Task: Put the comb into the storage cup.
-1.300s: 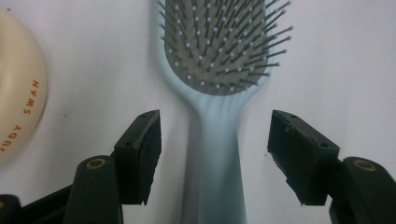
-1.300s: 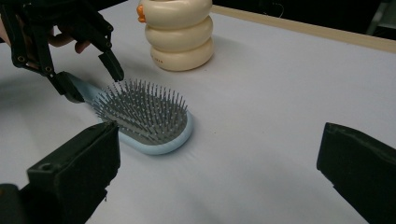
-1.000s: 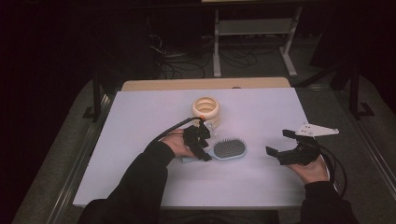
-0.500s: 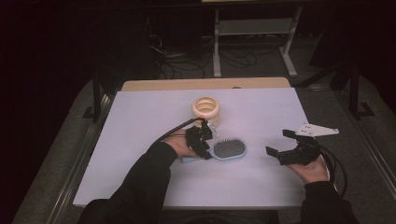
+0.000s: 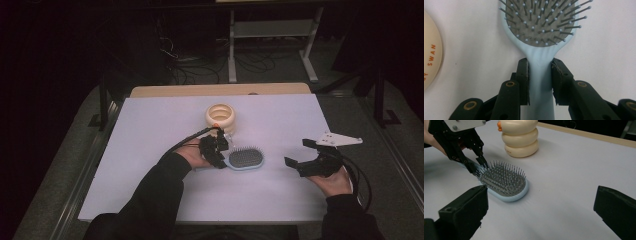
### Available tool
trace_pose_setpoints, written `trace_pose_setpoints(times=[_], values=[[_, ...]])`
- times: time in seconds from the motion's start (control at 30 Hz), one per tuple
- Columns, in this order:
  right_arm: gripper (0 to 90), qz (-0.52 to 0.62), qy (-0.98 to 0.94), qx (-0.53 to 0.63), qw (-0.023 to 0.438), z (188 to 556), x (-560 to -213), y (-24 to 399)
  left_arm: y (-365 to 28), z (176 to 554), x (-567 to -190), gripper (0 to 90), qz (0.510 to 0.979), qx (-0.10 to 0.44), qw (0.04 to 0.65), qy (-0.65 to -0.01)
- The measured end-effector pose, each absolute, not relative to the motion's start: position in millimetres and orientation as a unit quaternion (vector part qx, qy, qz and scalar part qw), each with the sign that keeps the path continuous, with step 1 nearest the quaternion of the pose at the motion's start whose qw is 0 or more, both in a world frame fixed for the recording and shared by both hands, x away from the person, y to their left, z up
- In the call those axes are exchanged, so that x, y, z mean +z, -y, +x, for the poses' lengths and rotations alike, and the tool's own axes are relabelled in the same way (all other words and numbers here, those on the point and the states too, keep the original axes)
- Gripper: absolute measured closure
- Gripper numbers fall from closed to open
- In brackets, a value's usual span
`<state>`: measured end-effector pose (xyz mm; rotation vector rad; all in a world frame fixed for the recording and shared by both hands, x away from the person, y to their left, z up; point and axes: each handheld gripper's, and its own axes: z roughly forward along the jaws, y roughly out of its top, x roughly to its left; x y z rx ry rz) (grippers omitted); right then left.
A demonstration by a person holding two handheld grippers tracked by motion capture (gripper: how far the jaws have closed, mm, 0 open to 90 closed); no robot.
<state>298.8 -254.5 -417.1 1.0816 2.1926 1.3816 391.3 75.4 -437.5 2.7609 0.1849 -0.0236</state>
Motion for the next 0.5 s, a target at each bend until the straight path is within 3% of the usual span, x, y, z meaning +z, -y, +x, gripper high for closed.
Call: trace_pose_setpoints(times=[0.5], values=[[0.0,0.380,-0.770,0.485,0.166,299,-417,254,-84,388,-427,70.5,0.977,0.011,0.202,-0.065]])
